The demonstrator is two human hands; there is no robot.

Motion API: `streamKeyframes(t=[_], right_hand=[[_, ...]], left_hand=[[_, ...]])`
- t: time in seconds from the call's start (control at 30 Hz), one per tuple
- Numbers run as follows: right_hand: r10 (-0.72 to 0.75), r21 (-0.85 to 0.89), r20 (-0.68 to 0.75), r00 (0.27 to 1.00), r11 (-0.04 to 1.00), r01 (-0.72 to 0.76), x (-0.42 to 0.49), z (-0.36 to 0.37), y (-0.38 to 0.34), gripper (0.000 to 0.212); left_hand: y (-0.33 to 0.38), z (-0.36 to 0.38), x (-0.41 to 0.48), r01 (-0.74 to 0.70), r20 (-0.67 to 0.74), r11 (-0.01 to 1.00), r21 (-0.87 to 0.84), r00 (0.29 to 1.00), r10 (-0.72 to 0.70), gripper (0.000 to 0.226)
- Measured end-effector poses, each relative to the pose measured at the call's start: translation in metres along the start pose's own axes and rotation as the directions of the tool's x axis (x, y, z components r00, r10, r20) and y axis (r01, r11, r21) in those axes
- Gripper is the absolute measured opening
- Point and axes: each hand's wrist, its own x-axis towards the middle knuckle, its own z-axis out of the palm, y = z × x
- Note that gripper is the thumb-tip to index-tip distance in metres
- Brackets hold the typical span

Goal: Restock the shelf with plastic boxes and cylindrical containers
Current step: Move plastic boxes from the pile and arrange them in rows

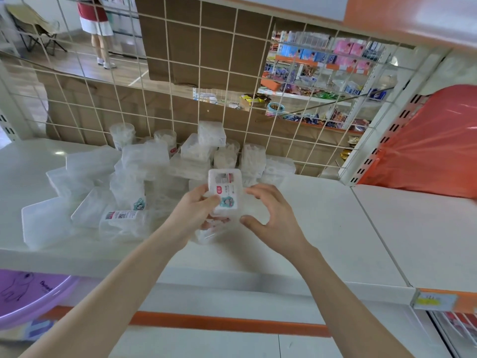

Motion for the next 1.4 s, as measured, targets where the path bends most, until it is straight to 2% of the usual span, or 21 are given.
streamKeyframes(t=[0.07, 0.17, 0.3, 0.37, 0.43, 0.5, 0.63, 0.7, 0.77, 0.9, 1.03, 1.2, 1.4], right_hand=[[0.033, -0.005, 0.018, 0.999, 0.999, -0.033, 0.001, -0.008, 0.003, 0.056], [-0.013, -0.035, 0.150, 0.989, 0.999, 0.018, 0.004, -0.014, 0.004, 0.071], [-0.105, -0.069, 0.343, 0.934, 0.988, 0.136, 0.002, -0.010, -0.001, 0.084], [-0.123, -0.102, 0.366, 0.922, 0.980, 0.172, 0.000, -0.007, -0.002, 0.085], [-0.145, -0.132, 0.317, 0.937, 0.972, 0.195, -0.002, -0.005, 0.000, 0.084], [-0.133, -0.136, 0.249, 0.959, 0.976, 0.170, -0.006, -0.004, 0.007, 0.082], [0.079, -0.136, 0.095, 0.992, 0.989, -0.065, -0.017, -0.003, 0.026, 0.076], [0.189, -0.152, 0.035, 0.981, 0.972, -0.181, -0.023, -0.003, 0.036, 0.072], [0.261, -0.189, -0.012, 0.965, 0.947, -0.258, -0.028, -0.002, 0.045, 0.069], [0.356, -0.189, -0.078, 0.931, 0.912, -0.364, -0.041, 0.006, 0.054, 0.066], [0.361, -0.153, -0.166, 0.917, 0.910, -0.386, -0.048, 0.009, 0.055, 0.063], [0.397, -0.119, -0.211, 0.893, 0.897, -0.426, -0.049, 0.008, 0.056, 0.060], [0.352, -0.341, -0.141, 0.925, 0.860, -0.380, -0.049, 0.012, 0.062, 0.057]], left_hand=[[0.001, -0.011, 0.003, -0.040, 0.059, 0.990, 0.138, 0.998, 0.032, 0.023], [0.002, -0.018, 0.003, -0.114, 0.163, 0.943, 0.313, 0.984, 0.065, 0.033], [0.003, -0.010, 0.000, -0.199, 0.282, 0.923, 0.329, 0.954, 0.106, 0.027], [0.002, -0.006, -0.001, -0.195, 0.288, 0.928, 0.316, 0.952, 0.102, 0.025], [0.001, -0.001, -0.002, -0.204, 0.260, 0.929, 0.310, 0.958, 0.124, 0.023], [-0.002, 0.001, -0.002, -0.251, 0.187, 0.888, 0.385, 0.964, 0.191, 0.023], [-0.021, -0.002, -0.005, -0.296, 0.004, 0.701, 0.649, 0.922, 0.386, 0.034], [-0.034, -0.001, -0.007, -0.274, -0.007, 0.639, 0.719, 0.916, 0.400, 0.045], [-0.046, 0.001, -0.007, -0.229, -0.003, 0.608, 0.760, 0.934, 0.356, 0.059], [-0.060, 0.008, -0.006, -0.132, -0.049, 0.582, 0.802, 0.958, 0.284, 0.072], [-0.067, 0.010, -0.003, -0.077, -0.106, 0.558, 0.826, 0.952, 0.288, 0.073], [-0.070, 0.011, -0.003, 0.028, -0.197, 0.529, 0.848, 0.944, 0.265, 0.080], [-0.070, 0.011, -0.006, 0.045, -0.242, 0.574, 0.817, 0.931, 0.272, 0.072]])
